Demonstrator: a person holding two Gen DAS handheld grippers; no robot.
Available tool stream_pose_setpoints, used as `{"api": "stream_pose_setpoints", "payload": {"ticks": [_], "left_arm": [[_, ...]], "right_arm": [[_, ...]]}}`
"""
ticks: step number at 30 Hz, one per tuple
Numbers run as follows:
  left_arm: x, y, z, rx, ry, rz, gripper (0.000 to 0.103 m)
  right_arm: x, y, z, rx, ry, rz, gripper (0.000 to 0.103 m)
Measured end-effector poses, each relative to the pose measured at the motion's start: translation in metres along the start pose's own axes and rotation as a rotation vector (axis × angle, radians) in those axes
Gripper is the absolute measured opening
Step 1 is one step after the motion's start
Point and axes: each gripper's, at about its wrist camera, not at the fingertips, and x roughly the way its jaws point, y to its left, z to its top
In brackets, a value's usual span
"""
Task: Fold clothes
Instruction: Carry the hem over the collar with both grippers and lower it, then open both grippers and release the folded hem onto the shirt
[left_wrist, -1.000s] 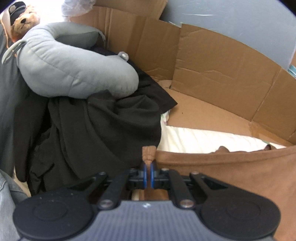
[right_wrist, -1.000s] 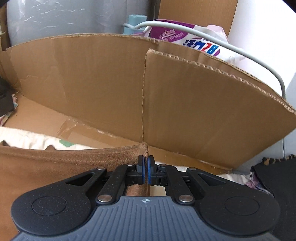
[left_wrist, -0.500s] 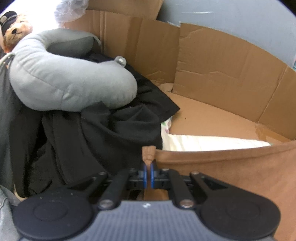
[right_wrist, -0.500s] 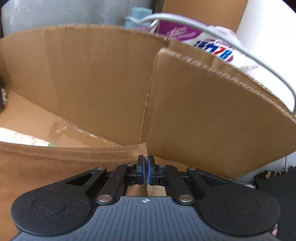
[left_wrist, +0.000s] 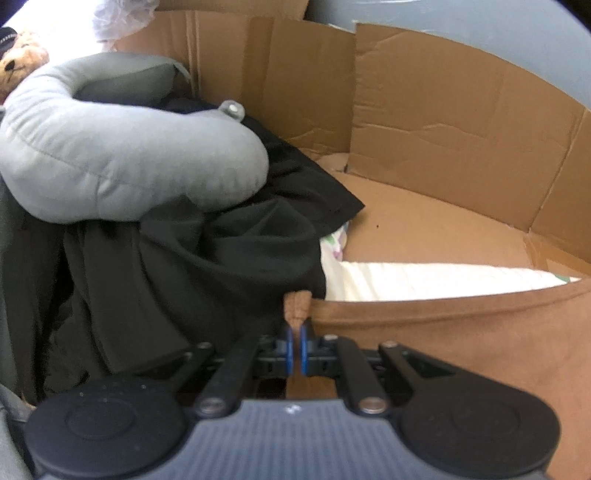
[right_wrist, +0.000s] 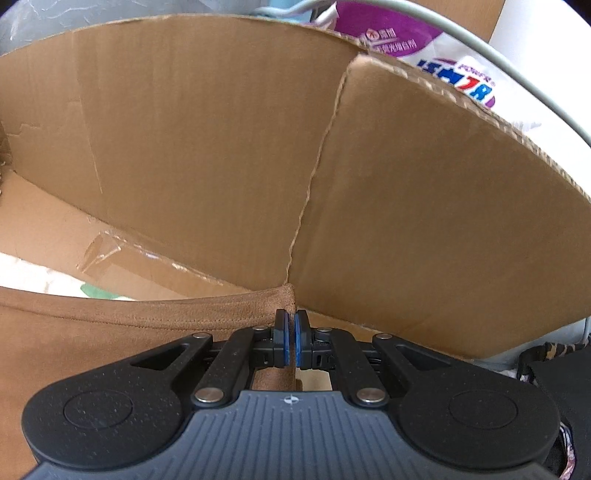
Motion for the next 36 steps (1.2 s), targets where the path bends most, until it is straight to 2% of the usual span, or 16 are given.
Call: {"api": "stream_pose_setpoints", "payload": {"ticks": [8,10,12,15,21,27,30,36], "left_arm": [[0.005,0.001,0.006,-0.015,-0.006,0.028,0.005],[0.013,-0.002,0.006,-0.001,0.032,0.031,0.005],[0.018,-0.003,0.007,-0.005,0.048,0.041,0.013],[0.012,0.001,0.005,-0.062,0.018,0.025,0.021],[-0.006,0.005,-0.008,-0.066,0.002,-0.016,0.024],[-0.027,0.003,-0.028,-0.04,0.016,-0.041,0.024],[-0.042,0.003,-0.04,-0.059,0.008,-0.06,0.024],[-0.075,-0.002,-0.075,-0.039,0.032,-0.072,0.024]], "right_arm": [[0.006,-0.002,0.005,0.001,0.0,-0.005,0.002],[0.012,-0.001,0.004,-0.011,0.029,0.012,0.002],[0.015,0.0,0.003,-0.02,0.047,0.037,0.003],[0.007,-0.006,0.001,-0.009,0.01,0.029,0.01],[-0.011,-0.026,-0.01,0.016,0.013,0.103,0.011],[-0.038,-0.041,-0.031,0.012,0.027,0.123,0.011],[-0.053,-0.049,-0.047,0.031,0.039,0.148,0.011],[-0.09,-0.066,-0.096,0.072,0.081,0.198,0.011]]}}
